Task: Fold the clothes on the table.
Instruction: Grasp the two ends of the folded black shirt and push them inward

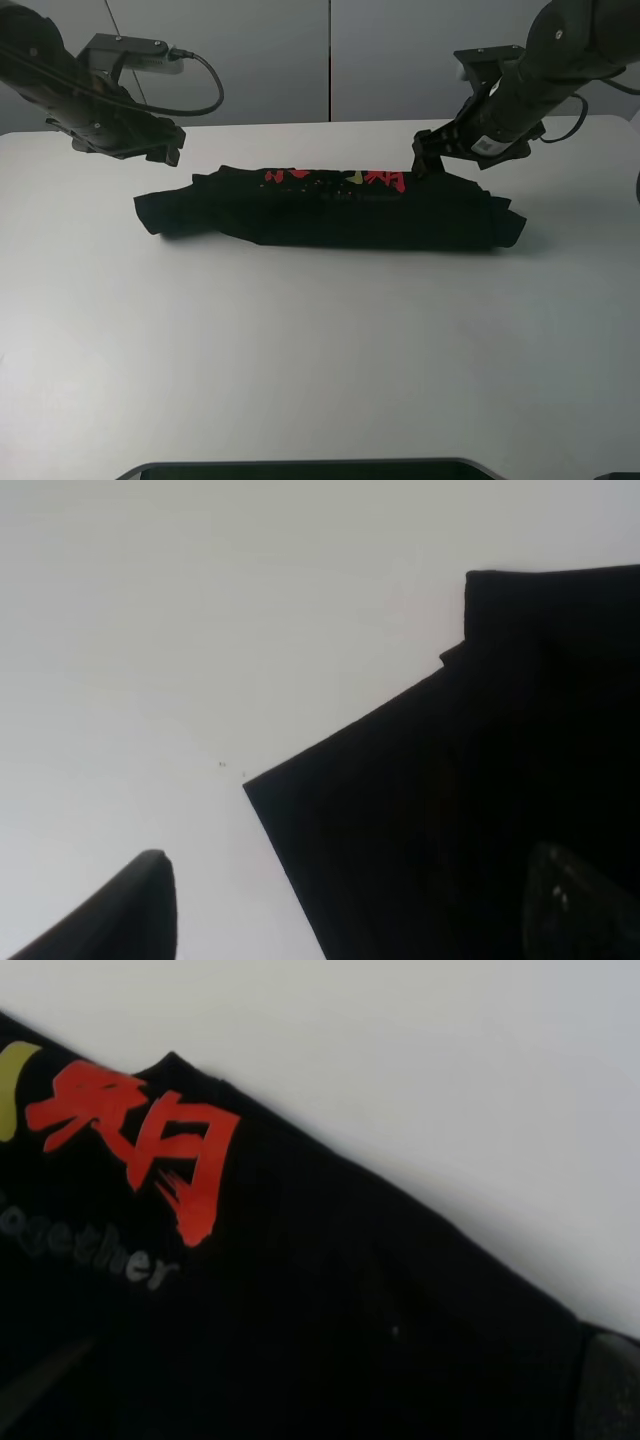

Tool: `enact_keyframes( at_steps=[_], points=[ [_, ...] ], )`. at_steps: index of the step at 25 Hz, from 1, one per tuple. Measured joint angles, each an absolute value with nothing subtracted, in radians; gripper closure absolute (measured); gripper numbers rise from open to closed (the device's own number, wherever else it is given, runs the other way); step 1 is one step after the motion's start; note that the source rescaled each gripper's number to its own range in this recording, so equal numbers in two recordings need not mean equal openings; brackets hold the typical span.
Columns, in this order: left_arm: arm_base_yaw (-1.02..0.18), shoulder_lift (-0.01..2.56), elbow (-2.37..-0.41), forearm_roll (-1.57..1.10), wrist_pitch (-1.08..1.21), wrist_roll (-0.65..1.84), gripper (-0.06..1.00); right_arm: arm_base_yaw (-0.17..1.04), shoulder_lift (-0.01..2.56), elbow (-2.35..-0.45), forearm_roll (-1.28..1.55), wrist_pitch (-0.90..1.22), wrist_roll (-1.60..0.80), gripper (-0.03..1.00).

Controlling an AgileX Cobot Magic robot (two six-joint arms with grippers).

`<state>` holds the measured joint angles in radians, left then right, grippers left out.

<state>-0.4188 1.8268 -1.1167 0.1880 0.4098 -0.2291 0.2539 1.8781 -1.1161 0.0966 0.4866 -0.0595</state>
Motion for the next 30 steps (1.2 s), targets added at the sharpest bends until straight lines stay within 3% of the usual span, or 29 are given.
enact_keyframes(
  at_steps=[8, 19, 30],
  points=[
    [-0.419, 1.897, -1.203, -0.163, 0.574, 0.066, 0.00, 0.254, 1.878, -1.176, 0.097, 0.638, -0.022, -0.03],
    [-0.419, 2.060, -1.221, -0.180, 0.598, 0.052, 0.00, 0.254, 1.878, -1.176, 0.097, 0.692, -0.006, -0.03],
    [-0.419, 2.066, -1.221, -0.131, 0.569, 0.033, 0.00, 0.250, 1.947, -1.176, 0.055, 0.716, 0.113, -0.03]
  ],
)
